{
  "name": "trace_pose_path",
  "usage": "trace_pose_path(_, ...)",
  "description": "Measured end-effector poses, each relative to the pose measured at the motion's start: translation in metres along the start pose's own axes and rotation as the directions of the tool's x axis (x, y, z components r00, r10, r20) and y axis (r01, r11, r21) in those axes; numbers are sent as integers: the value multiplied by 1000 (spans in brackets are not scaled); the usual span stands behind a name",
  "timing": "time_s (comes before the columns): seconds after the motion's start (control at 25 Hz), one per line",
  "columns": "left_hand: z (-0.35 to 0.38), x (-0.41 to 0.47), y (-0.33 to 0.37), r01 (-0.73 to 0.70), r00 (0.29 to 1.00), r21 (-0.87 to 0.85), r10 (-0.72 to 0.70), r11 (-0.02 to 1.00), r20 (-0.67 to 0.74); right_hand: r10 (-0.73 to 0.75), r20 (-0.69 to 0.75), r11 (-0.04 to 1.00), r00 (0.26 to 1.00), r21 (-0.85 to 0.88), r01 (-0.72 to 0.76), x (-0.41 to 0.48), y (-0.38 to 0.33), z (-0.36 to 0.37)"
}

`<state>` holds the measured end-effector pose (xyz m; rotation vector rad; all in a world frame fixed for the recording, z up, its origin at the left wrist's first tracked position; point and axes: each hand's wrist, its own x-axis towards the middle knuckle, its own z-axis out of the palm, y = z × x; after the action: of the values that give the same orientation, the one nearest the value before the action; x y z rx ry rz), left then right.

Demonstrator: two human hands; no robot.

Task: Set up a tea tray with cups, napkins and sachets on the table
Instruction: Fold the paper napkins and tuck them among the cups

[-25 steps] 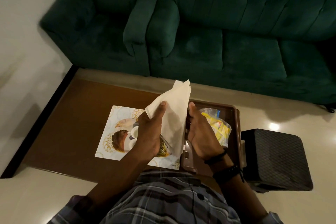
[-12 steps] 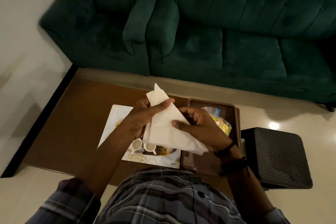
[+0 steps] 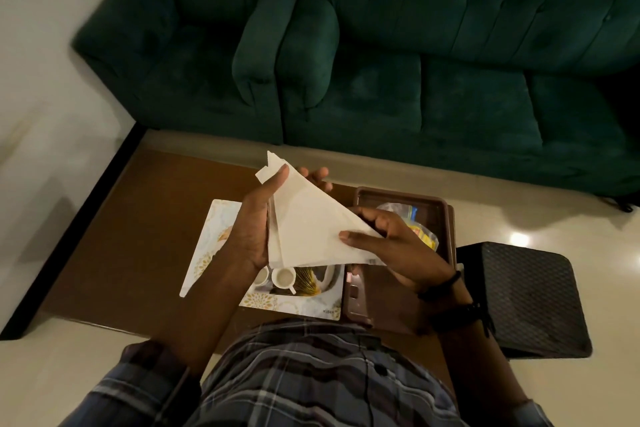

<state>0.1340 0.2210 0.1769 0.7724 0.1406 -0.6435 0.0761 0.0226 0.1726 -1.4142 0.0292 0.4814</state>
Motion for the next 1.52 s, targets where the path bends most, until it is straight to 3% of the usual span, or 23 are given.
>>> trace_pose_path(0.12,1,7,3,18,998,-79,-12,997,69,69,52,994,996,83,-73,0,2,4)
trace_pose_path(0.28,1,14,9,90,995,-90,-93,992,-31,107,115,992,988,47,-113,-1,1,10)
trace_pose_path(0.44,-1,15,6,14,997,-126,-24,992,-76,44,18,999,999,-22,-43,0,3,12)
trace_pose_path(0.6,-3,13,4,-16,995,-173,-1,985,-96,29,-1,999,1000,28,-29,1,4,13)
trace_pose_path(0.84,-4,0,-5,71,989,-67,-79,995,-123,47,-128,993,991,113,-32,7,7,12)
trace_pose_path(0.96,-1,-2,-11,54,989,-51,-61,997,-132,22,-202,996,979,-79,-39,10,9,17)
trace_pose_path(1.16,-5,-2,-14,68,989,-46,-73,997,-127,-277,-324,859,905,-506,82,17,6,16)
trace_pose_path(1.36,-6,-1,-23,91,991,-51,-95,995,-93,-420,-332,731,844,-676,98,21,2,18)
trace_pose_path(1.52,-5,-3,-25,86,991,-64,-92,994,-98,-432,-405,741,806,-669,61,25,2,19)
